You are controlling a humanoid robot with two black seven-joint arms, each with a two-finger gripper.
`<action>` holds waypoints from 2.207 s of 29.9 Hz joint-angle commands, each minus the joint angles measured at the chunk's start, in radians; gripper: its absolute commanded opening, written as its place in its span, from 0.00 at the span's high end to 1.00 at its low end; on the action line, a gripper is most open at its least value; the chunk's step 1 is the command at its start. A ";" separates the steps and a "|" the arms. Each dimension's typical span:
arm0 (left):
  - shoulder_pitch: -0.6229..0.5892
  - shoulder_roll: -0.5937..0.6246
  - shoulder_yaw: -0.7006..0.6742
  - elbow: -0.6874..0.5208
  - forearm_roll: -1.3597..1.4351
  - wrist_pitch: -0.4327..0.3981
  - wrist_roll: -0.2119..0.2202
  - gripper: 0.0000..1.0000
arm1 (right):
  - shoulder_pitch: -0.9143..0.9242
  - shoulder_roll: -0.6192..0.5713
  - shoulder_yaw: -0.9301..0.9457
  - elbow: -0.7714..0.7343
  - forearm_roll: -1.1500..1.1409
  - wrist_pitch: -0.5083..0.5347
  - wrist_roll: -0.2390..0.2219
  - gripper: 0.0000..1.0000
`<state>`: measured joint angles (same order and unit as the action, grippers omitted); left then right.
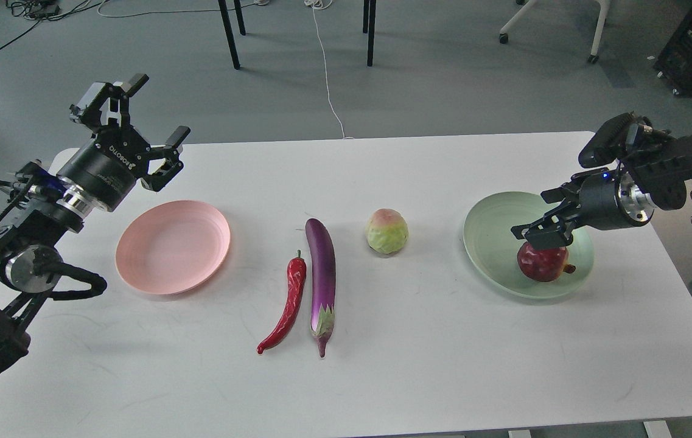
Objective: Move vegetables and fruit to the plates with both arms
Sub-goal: 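Carry the pomegranate with the right gripper onto the green plate and release, then lift the open right gripper away from the green plate, then lower the right gripper onto the peach and grasp it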
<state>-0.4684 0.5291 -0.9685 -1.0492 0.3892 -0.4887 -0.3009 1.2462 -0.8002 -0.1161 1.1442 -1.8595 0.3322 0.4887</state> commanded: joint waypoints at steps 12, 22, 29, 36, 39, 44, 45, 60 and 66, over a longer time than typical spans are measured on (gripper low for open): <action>0.022 -0.014 -0.082 -0.025 0.020 0.000 0.003 0.00 | -0.051 0.003 0.147 0.005 0.002 -0.001 0.000 0.06; 0.053 -0.031 -0.111 -0.068 0.022 0.000 0.008 0.00 | -0.060 0.004 0.157 0.008 0.000 -0.004 0.000 0.05; 0.053 -0.035 -0.111 -0.068 0.062 0.000 0.008 0.00 | -0.056 -0.016 0.159 0.008 0.000 -0.004 0.000 0.05; 0.053 -0.035 -0.122 -0.071 0.071 0.000 0.006 0.00 | 0.031 -0.011 0.176 0.043 0.000 -0.001 0.000 0.05; 0.051 -0.037 -0.134 -0.071 0.070 0.000 0.005 0.00 | 0.076 0.012 0.171 0.048 0.000 0.002 0.000 0.04; 0.051 -0.073 -0.134 -0.072 0.069 0.000 0.005 0.00 | 0.098 0.108 0.162 0.014 0.002 0.013 0.000 0.04; 0.051 -0.080 -0.134 -0.071 0.071 0.000 0.005 0.00 | 0.098 0.113 0.162 0.012 0.002 0.013 0.000 0.04; 0.057 -0.089 -0.157 -0.055 0.073 0.000 0.003 0.00 | 0.096 0.484 -0.027 -0.224 -0.004 0.007 0.000 0.04; 0.070 -0.087 -0.171 -0.055 0.073 0.000 0.003 0.00 | 0.091 0.634 -0.069 -0.371 -0.003 -0.002 0.000 0.04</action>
<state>-0.4020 0.4401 -1.1314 -1.1044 0.4618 -0.4887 -0.2978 1.3405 -0.2323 -0.1535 0.8330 -1.8621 0.3357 0.4886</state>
